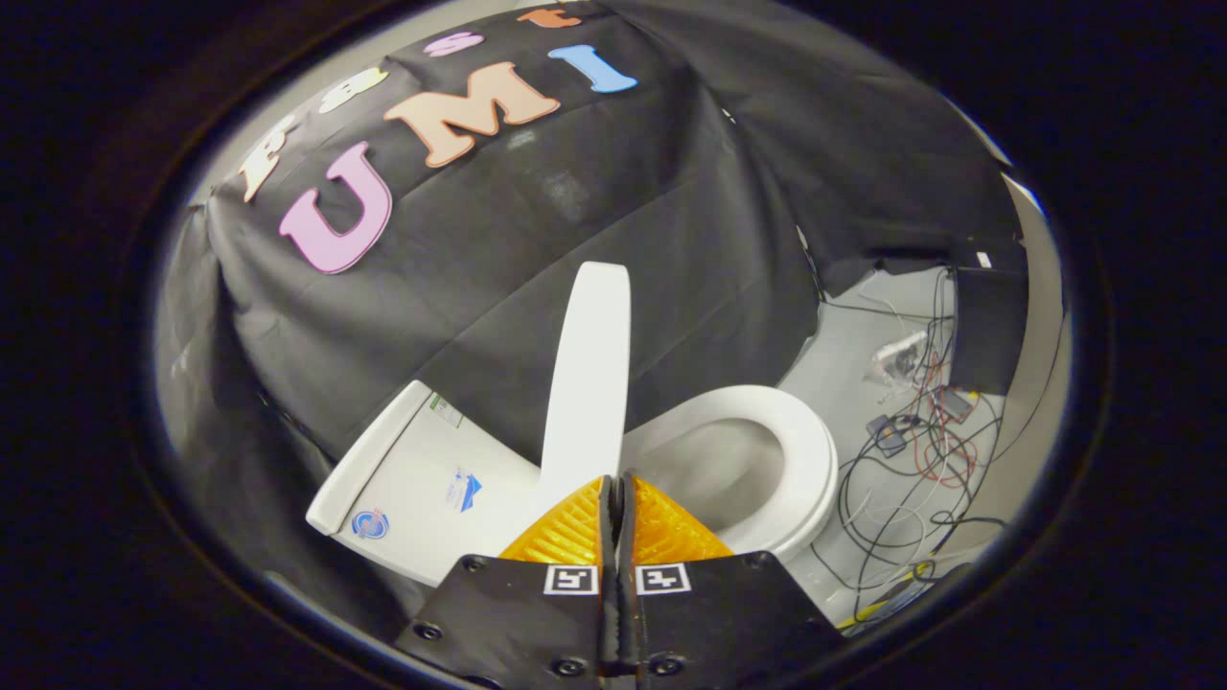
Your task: Open the toilet lid.
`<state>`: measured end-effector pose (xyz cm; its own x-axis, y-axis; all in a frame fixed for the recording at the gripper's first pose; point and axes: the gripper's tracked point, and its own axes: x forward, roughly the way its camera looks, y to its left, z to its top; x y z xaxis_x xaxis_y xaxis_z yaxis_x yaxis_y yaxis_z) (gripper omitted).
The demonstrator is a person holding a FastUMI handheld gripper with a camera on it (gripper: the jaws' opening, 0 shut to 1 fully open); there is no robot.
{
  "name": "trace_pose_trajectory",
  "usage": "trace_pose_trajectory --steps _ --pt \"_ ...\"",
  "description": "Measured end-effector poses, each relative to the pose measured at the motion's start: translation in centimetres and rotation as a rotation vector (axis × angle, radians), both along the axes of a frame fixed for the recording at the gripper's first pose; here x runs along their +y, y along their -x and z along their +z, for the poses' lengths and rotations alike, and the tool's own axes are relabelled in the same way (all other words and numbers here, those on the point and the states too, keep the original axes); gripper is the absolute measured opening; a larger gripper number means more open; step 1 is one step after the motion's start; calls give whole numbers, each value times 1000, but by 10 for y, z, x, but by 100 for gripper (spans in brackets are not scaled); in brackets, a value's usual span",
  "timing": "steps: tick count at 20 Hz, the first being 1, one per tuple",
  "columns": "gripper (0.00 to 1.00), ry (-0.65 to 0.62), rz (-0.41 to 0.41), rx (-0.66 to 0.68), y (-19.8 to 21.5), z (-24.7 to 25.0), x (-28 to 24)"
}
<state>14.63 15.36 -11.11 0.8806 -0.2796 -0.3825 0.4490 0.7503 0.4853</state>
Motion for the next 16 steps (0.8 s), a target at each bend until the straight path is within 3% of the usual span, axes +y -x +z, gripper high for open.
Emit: trace_pose_trajectory --steps 16 --pt "0 135 104 -6 -27 53 55"
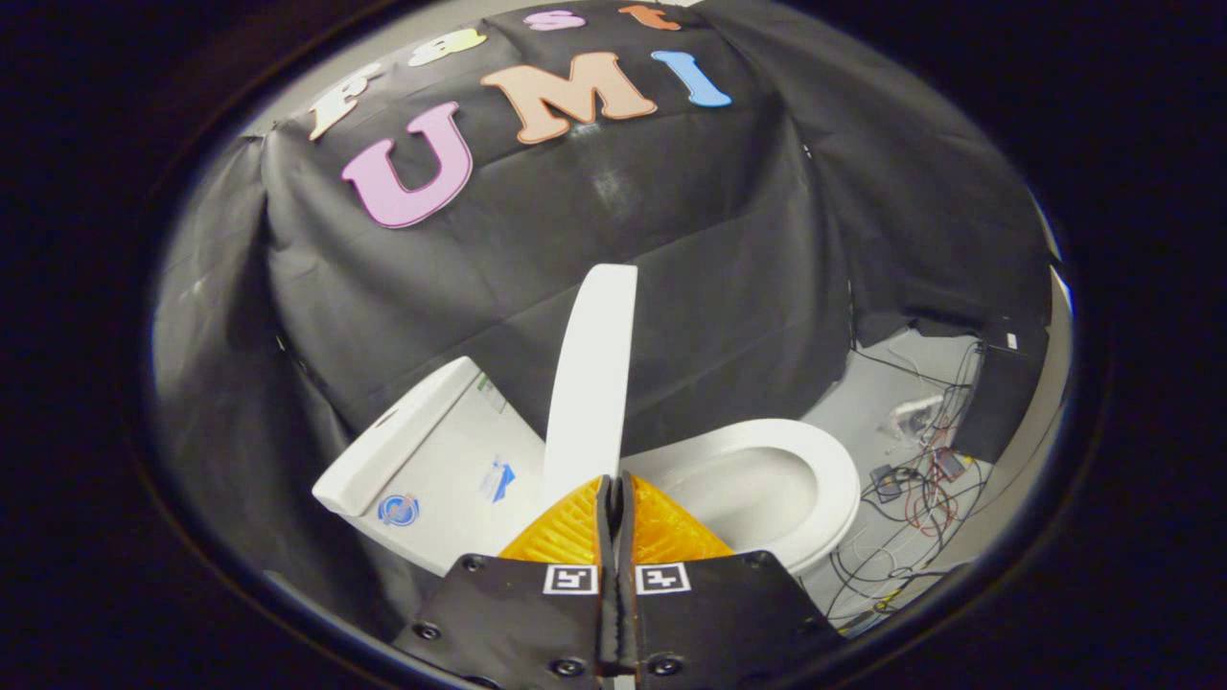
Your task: Open the toilet lid.
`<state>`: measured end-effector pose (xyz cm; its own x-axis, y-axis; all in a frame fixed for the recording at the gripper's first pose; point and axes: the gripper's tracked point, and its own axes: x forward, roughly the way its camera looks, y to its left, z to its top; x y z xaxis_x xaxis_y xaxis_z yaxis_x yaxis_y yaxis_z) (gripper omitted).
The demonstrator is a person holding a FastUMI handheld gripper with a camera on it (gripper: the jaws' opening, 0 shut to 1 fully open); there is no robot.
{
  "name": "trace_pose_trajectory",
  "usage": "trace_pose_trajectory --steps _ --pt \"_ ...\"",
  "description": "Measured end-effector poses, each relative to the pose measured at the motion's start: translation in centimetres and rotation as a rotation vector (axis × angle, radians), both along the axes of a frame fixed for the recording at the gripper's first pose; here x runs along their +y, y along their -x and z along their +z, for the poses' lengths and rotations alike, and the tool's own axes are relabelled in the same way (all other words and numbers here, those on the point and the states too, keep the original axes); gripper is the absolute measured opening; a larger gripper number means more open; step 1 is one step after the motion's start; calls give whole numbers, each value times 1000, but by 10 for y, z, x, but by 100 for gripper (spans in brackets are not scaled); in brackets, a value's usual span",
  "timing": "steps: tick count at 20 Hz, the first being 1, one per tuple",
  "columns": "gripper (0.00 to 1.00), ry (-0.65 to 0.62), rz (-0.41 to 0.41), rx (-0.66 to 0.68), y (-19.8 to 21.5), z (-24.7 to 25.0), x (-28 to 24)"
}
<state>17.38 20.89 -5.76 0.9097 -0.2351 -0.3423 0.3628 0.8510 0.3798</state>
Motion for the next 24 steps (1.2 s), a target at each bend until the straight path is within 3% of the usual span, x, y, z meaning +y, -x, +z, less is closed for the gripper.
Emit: trace_pose_trajectory --steps 24 --pt "1 206 170 56 -51 43 109"
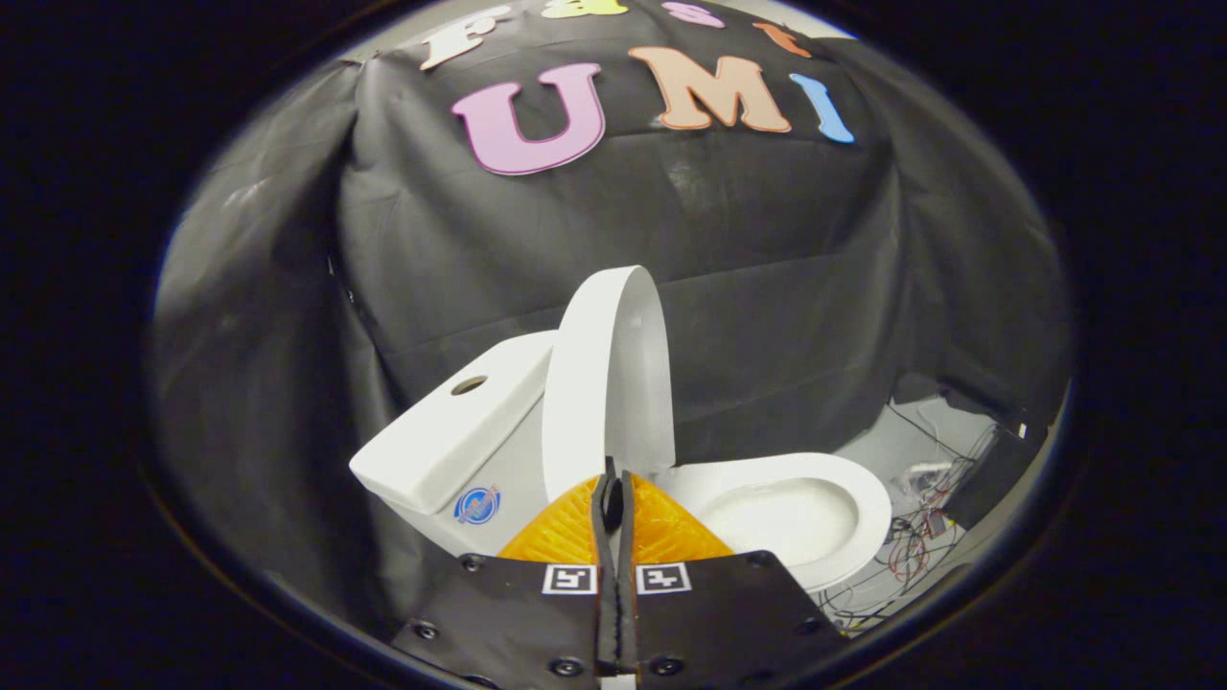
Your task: Open the toilet lid.
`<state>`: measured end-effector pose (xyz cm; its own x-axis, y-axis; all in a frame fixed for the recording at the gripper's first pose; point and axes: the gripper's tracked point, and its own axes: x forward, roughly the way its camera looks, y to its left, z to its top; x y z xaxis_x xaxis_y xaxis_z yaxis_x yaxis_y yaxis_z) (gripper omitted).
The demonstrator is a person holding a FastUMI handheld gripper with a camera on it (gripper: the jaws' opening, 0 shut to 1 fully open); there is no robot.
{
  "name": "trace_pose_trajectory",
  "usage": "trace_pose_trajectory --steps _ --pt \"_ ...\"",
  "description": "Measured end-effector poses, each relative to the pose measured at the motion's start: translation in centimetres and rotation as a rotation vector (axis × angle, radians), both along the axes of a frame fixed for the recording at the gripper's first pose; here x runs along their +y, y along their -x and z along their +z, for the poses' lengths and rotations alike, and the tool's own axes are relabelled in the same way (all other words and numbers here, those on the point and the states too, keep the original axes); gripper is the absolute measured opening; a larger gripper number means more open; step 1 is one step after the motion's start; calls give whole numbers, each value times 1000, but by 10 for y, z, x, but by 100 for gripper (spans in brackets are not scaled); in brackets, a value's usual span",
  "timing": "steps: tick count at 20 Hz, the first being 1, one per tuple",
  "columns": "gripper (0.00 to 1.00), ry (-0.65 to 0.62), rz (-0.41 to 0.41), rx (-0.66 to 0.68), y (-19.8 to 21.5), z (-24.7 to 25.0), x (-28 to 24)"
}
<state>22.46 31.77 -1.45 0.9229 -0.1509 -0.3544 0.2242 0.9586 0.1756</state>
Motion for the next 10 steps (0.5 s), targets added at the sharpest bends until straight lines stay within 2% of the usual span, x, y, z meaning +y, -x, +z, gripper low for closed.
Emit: trace_pose_trajectory --steps 4,8,10 --pt "1 13 15 -9 -9 1 20" --pt "1 19 -31 -34 -12 2 33" --pt "1 55 -17 -29 -15 -1 45"
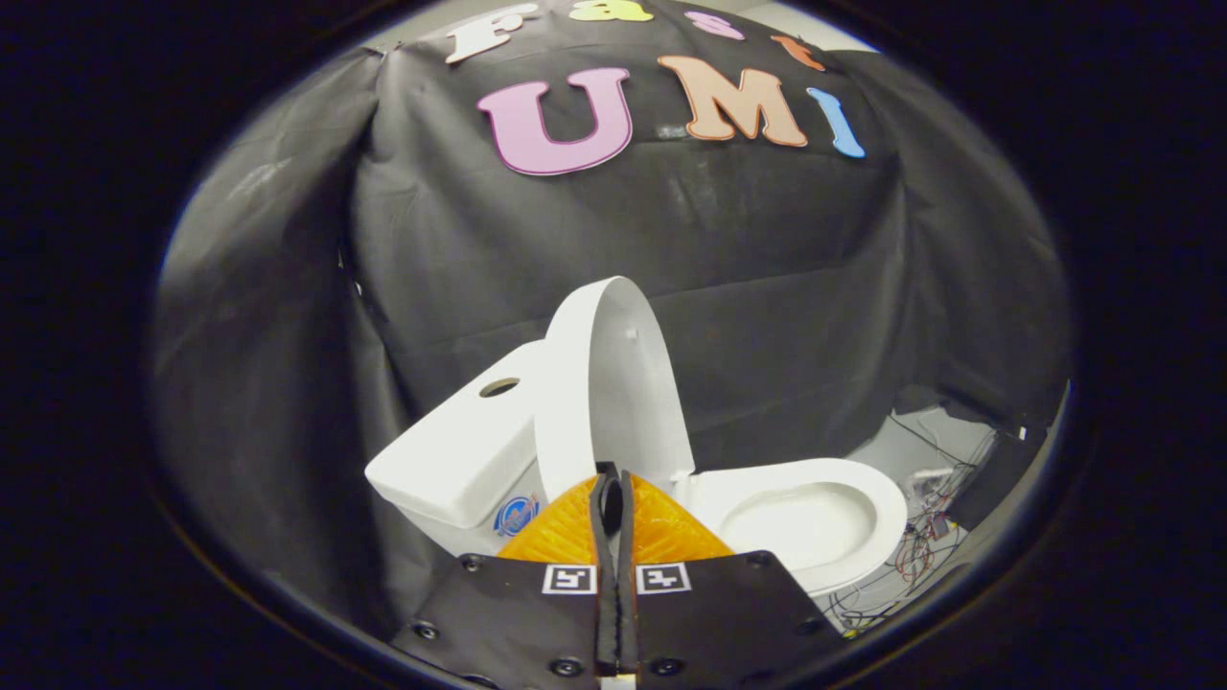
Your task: Open the toilet lid.
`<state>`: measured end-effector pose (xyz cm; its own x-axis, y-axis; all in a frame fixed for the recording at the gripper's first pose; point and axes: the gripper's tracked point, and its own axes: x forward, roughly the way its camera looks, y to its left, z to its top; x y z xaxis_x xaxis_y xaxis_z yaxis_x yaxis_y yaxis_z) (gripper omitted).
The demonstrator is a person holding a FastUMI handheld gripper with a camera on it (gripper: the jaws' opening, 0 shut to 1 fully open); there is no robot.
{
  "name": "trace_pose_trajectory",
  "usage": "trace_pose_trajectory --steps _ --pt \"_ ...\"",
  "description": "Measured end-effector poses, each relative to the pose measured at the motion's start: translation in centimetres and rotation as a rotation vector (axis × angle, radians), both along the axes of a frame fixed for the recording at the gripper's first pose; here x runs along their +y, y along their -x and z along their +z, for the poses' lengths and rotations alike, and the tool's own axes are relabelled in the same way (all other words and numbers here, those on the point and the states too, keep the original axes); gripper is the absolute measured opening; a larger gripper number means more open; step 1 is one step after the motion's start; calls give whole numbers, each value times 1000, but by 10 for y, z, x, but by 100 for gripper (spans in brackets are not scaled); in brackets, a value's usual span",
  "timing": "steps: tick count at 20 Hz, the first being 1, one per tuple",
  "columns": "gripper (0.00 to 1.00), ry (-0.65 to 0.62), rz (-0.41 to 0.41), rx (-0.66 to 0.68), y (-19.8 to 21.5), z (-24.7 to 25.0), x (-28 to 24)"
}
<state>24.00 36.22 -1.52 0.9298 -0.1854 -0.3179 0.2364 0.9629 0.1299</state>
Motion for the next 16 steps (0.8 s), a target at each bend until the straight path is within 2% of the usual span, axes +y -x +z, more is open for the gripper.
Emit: trace_pose_trajectory --steps 2,3,4,5,8,11,16 --pt "1 37 30 -12 -2 0 7" --pt "6 36 32 -14 -3 0 9" --pt "5 28 30 -21 -3 1 10" --pt "5 -2 65 -29 -7 1 19" --pt "29 -20 117 -44 -12 -4 31" --pt "53 -3 159 33 -7 -23 43" --pt "93 5 202 35 -1 -26 57"
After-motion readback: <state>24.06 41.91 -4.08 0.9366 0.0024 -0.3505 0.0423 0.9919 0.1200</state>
